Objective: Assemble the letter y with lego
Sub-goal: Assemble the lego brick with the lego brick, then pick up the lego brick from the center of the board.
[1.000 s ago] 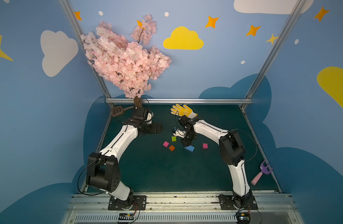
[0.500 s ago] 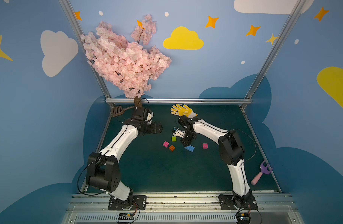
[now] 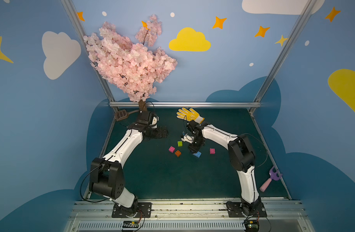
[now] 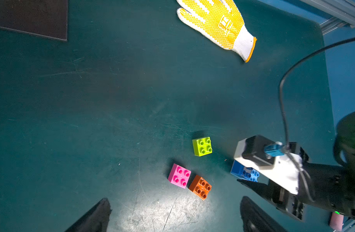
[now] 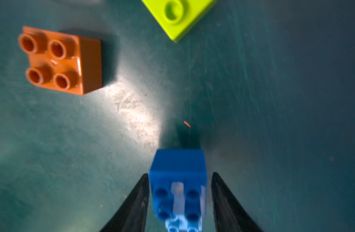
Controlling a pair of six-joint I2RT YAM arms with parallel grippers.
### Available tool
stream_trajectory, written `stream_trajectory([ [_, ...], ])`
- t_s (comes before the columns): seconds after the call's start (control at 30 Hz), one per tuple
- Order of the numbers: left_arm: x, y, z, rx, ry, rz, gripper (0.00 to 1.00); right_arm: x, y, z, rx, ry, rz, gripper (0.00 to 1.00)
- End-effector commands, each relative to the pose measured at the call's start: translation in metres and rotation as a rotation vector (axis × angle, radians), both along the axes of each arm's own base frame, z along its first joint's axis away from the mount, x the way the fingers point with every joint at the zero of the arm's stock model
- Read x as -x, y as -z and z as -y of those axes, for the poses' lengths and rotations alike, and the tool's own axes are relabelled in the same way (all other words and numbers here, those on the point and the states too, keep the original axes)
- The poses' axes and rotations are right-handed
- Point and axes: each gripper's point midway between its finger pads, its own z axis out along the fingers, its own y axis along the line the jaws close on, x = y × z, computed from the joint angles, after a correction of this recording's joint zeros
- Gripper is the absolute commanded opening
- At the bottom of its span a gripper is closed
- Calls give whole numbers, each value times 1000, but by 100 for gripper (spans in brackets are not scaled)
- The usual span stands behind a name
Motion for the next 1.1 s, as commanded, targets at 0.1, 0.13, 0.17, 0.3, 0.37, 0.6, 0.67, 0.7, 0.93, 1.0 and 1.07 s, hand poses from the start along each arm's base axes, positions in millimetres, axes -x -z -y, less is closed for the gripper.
stream_trajectory([
  [0.1, 6, 8, 9, -16, 34, -26, 100, -13, -67, 29, -169, 279, 116, 54],
  [0.13, 7, 10, 13, -22, 43, -33, 100, -14, -70, 38, -167, 330, 129, 54],
  [0.17, 9, 13, 19, -29, 60, -40, 100, -16, -71, 51, -147, 392, 145, 54],
  [0.3, 17, 24, 37, -49, 119, -76, 100, -19, -63, 102, -11, 596, 198, 51],
  [0.37, 21, 28, 45, -50, 145, -96, 100, -20, -52, 116, 32, 650, 172, 50],
  [0.6, 32, 40, 67, -63, 208, -134, 100, -17, -19, 137, 141, 737, 102, 48],
  [0.67, 33, 42, 70, -71, 218, -140, 100, -17, -16, 140, 153, 746, 97, 48],
  [0.7, 34, 43, 71, -73, 220, -144, 100, -17, -13, 141, 152, 751, 85, 48],
  [0.93, 33, 42, 72, -74, 220, -143, 100, -16, 5, 137, 130, 752, 22, 45],
  [1.0, 33, 43, 71, -77, 220, -145, 100, -16, 8, 136, 125, 754, 18, 45],
  [1.07, 32, 42, 71, -78, 218, -144, 100, -16, 10, 135, 124, 751, 12, 45],
])
